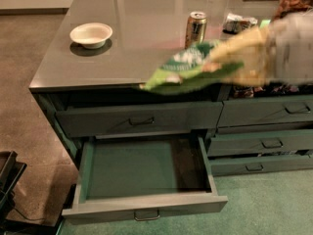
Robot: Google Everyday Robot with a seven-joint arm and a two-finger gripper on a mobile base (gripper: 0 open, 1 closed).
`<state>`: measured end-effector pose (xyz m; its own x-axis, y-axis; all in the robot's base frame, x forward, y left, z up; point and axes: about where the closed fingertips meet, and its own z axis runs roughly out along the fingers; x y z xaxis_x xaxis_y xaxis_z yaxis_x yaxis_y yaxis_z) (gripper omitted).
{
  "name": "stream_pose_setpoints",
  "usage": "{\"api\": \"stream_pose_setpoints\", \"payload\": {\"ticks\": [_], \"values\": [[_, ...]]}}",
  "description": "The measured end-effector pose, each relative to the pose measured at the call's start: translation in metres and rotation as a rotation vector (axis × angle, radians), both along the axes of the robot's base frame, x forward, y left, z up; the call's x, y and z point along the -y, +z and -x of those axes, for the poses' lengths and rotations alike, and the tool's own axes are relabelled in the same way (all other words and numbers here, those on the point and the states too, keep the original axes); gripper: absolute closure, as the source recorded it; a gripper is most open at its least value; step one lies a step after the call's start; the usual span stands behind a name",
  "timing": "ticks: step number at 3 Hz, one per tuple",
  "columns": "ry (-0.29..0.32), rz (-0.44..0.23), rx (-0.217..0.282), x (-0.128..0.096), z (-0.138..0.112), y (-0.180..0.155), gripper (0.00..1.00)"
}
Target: Place green rice chip bag into middle drawer
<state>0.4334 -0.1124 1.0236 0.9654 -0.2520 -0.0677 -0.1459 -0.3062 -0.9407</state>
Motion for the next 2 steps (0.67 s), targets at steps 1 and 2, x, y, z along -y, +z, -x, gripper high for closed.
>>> {"api": "stream_pose_setpoints", "payload": {"ticks": [1,2], "values": [[0.005,-0.004,0.02,-0.002,0.022,-0.061,1.0],[0.044,0.023,-0.014,-0.018,0.039,-0.141,1.0]]}}
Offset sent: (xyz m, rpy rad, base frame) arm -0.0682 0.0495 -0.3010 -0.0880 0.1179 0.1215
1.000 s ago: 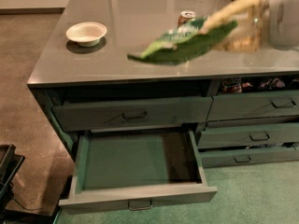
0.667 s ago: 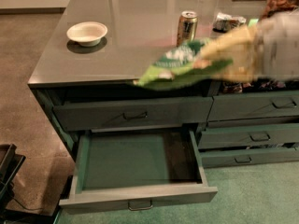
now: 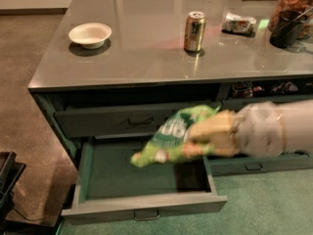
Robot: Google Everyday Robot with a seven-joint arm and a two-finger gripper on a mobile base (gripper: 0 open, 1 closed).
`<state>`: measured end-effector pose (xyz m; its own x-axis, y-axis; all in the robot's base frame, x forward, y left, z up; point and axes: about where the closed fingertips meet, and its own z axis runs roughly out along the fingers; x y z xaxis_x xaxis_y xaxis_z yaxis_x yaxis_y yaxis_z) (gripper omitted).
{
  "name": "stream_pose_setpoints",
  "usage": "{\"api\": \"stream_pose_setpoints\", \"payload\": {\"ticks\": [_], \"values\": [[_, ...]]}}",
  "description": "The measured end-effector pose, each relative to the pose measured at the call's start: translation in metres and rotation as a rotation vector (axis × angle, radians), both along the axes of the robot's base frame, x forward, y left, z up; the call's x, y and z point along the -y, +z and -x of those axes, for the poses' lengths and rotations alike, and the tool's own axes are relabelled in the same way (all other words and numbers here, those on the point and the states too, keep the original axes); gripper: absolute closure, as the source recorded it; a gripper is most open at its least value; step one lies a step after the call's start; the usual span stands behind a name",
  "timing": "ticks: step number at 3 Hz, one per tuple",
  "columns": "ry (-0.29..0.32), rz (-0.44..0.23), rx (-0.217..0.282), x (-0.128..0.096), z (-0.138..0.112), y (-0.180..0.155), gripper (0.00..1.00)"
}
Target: Place green rice chip bag into middle drawer
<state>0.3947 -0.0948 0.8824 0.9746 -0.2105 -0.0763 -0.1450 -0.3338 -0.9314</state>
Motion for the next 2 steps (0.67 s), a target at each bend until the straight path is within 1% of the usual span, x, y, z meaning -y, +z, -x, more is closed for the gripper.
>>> {"api": "stream_pose_setpoints", "payload": {"ticks": [1,2], "values": [[0.038,0.016,-0.055,-0.0148,0.0174,-0.0313,1.0],[0.038,0.016,-0.055,-0.0149,0.0174,-0.0315,1.0]]}}
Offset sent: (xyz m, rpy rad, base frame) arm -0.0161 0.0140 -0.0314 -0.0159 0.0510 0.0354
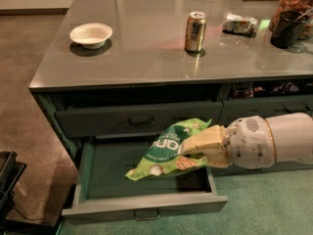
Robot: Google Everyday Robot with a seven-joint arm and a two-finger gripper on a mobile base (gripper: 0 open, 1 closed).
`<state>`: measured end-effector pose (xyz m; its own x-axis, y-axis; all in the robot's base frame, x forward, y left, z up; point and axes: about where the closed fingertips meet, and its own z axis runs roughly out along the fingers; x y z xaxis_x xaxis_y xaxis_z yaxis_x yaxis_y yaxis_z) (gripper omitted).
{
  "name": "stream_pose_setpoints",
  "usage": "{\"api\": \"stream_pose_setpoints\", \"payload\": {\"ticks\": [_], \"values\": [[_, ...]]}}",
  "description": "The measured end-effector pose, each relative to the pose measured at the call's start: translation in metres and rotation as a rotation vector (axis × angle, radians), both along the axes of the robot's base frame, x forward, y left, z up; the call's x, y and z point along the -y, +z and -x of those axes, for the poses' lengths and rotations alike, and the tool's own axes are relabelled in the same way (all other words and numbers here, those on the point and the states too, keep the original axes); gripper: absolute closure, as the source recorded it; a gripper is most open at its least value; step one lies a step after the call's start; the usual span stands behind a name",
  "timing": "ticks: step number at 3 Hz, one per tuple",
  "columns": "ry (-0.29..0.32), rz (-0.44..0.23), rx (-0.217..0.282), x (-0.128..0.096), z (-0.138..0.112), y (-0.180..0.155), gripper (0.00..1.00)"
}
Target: Place green rice chip bag into middle drawer
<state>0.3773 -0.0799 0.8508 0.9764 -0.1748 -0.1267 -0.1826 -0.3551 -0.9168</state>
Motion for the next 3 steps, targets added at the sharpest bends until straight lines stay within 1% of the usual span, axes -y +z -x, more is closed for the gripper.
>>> {"api": "stream_pose_setpoints", "payload": {"ticks": [1,2,3], "values": [[0.028,0.028,0.018,-0.007,0.0,-0.037,1.0],[0.058,0.068,0.062,-0.02,-0.005,-0.09,1.0],[0.071,0.107,0.107,-0.032,-0.022,-0.148,1.0]]}}
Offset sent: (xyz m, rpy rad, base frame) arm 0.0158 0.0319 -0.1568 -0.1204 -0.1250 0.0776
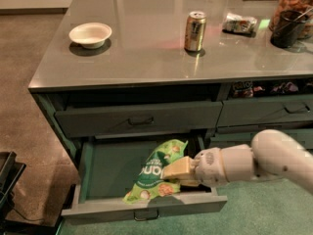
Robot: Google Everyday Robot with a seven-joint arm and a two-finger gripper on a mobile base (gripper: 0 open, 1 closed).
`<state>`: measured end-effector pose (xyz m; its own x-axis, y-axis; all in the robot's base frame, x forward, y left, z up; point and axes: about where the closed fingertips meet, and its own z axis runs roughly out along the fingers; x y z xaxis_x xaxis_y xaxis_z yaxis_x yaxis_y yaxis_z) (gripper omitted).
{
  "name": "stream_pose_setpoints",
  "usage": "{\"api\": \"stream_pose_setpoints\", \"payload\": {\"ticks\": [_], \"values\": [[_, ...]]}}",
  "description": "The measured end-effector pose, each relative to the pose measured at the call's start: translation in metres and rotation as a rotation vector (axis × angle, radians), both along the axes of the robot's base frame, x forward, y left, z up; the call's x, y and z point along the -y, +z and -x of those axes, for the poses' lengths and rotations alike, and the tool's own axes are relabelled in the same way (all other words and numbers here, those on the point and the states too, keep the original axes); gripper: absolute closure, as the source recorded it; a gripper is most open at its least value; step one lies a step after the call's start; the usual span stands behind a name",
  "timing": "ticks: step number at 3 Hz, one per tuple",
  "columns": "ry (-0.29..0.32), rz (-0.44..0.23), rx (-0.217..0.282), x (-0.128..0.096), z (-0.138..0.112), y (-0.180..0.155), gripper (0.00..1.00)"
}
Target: Place green rice chip bag into middle drawer
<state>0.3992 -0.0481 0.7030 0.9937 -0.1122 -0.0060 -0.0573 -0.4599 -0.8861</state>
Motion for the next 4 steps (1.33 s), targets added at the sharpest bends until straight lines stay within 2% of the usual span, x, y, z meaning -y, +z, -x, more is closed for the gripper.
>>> {"api": "stream_pose_setpoints", "payload": {"ticks": [1,2,3,4], "values": [[-0.019,0.06,0.025,-0.016,-0.029,-0.068,1.0],[-0.019,0.06,0.025,-0.016,-0.029,-0.068,1.0],[-0.024,0.09,0.06,-0.014,-0.036,-0.085,1.0],[-0.025,0.114,0.113,-0.015,-0.058,-0.115,1.0]]}}
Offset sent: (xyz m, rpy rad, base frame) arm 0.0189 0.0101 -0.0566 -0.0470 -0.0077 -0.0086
